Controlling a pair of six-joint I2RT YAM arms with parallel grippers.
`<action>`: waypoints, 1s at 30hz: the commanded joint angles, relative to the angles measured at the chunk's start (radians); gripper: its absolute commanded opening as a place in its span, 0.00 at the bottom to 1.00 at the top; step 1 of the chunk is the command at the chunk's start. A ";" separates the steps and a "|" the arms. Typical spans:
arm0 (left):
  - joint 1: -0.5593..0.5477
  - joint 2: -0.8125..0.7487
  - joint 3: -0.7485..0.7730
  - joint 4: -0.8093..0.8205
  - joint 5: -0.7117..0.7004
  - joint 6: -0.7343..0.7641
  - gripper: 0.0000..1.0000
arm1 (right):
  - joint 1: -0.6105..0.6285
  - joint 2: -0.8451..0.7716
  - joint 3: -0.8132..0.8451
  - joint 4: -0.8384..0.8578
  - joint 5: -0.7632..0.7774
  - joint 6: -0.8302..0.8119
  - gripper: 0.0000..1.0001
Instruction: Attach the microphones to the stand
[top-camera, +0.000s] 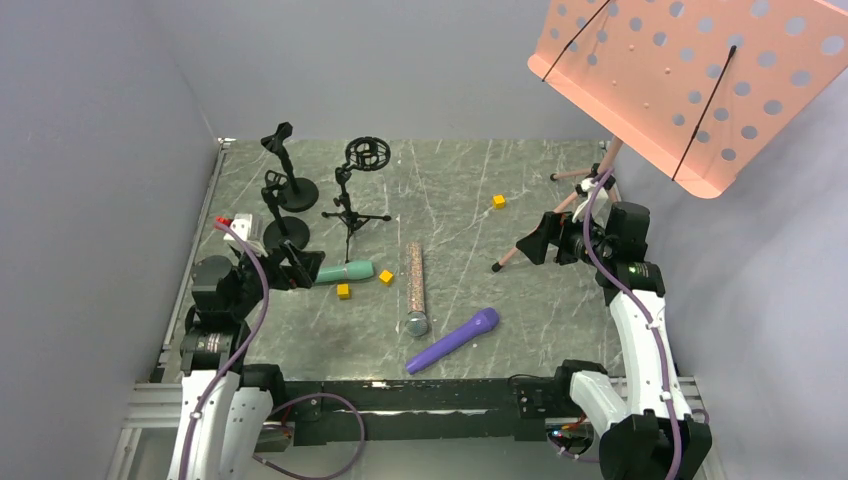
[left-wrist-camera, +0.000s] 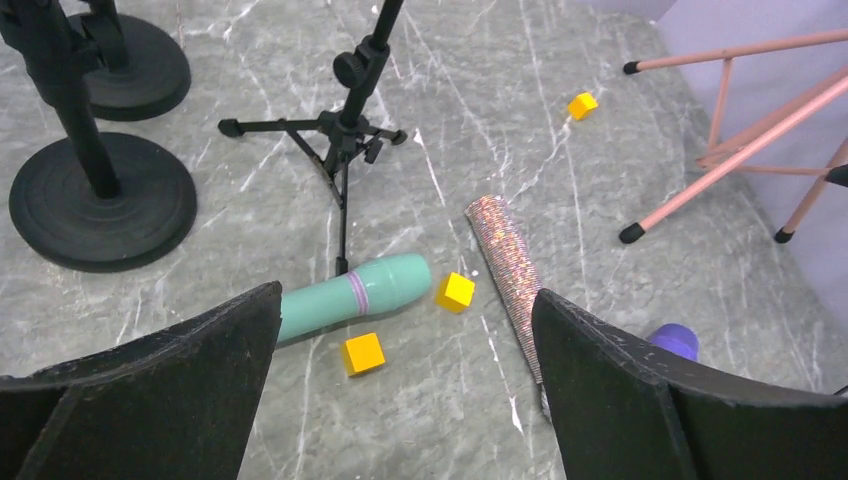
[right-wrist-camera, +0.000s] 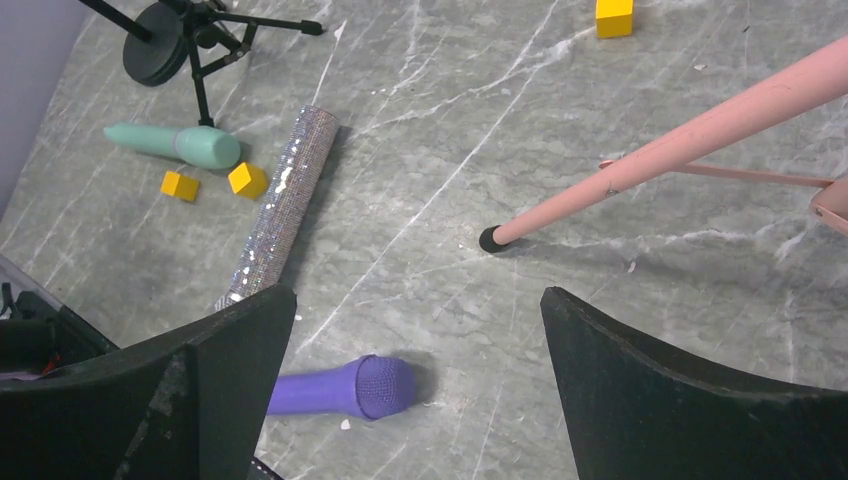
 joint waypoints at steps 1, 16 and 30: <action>-0.003 -0.024 0.029 -0.010 0.042 -0.045 0.99 | -0.001 -0.015 0.032 -0.004 0.006 0.019 1.00; -0.081 0.115 0.153 -0.163 0.120 -0.062 0.99 | 0.120 0.043 0.086 -0.209 -0.298 -0.496 1.00; -0.572 0.327 0.318 -0.320 -0.381 -0.069 0.99 | 0.359 0.365 0.156 -0.286 -0.330 -0.718 1.00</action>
